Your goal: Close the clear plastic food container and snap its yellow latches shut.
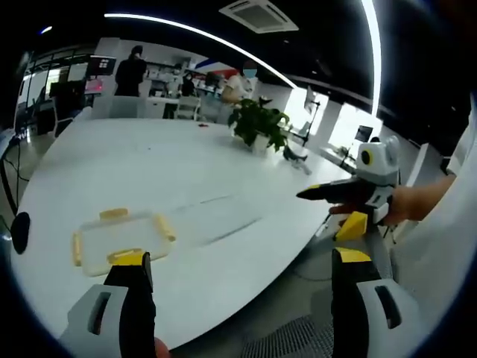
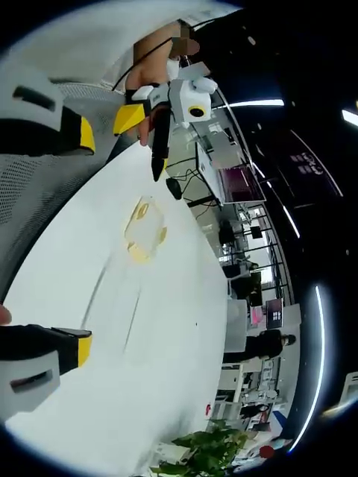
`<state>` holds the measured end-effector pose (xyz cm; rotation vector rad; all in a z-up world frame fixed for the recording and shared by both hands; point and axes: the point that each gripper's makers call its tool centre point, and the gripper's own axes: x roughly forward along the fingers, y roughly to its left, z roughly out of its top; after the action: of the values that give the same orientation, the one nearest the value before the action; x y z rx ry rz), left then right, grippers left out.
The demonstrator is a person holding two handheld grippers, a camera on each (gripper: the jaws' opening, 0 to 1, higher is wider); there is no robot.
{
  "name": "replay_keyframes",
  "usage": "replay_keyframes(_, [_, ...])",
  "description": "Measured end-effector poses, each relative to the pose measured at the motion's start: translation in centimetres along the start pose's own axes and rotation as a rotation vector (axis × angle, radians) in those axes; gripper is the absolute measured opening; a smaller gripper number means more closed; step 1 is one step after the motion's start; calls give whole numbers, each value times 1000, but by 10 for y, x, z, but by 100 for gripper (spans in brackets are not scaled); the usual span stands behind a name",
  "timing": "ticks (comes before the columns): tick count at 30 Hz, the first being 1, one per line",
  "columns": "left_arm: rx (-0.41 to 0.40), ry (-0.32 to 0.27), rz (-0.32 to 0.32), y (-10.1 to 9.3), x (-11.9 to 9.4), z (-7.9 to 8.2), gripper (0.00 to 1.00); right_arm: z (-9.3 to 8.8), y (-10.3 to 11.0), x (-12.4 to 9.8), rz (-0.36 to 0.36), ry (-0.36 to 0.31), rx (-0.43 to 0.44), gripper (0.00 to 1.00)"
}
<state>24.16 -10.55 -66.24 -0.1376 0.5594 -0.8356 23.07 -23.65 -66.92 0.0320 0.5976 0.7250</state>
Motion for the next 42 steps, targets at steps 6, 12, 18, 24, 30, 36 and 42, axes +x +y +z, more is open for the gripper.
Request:
replay_keyframes(6, [7,12,-5,-2,1,-2,99,1,-1,0,-3,-6,8,96])
replay_keyframes(12, [10,10,-2,-2,0,-2,99,0,-1,0,-3,-3,1,95])
replay_keyframes(18, [10,9,-3,-2,0,-2,99,1,-1,-1,-4,-6,-3,95])
replay_keyframes(24, [12,7,-1,-1,0,-2,99,1,-1,-1,-3,-7,-2,95])
replay_keyframes(30, [5,4,-3,-1,0,-1,99,1,-1,-1,-7,-6,-4,94])
replay_keyframes(36, [-2,-9,-6,-2,-1,1,99,1,-2,0,-10,-7,-4,93])
replay_keyframes(42, [0,-2,-16,-4,-2,0,99,1,-1,0,-9,-3,-13,93])
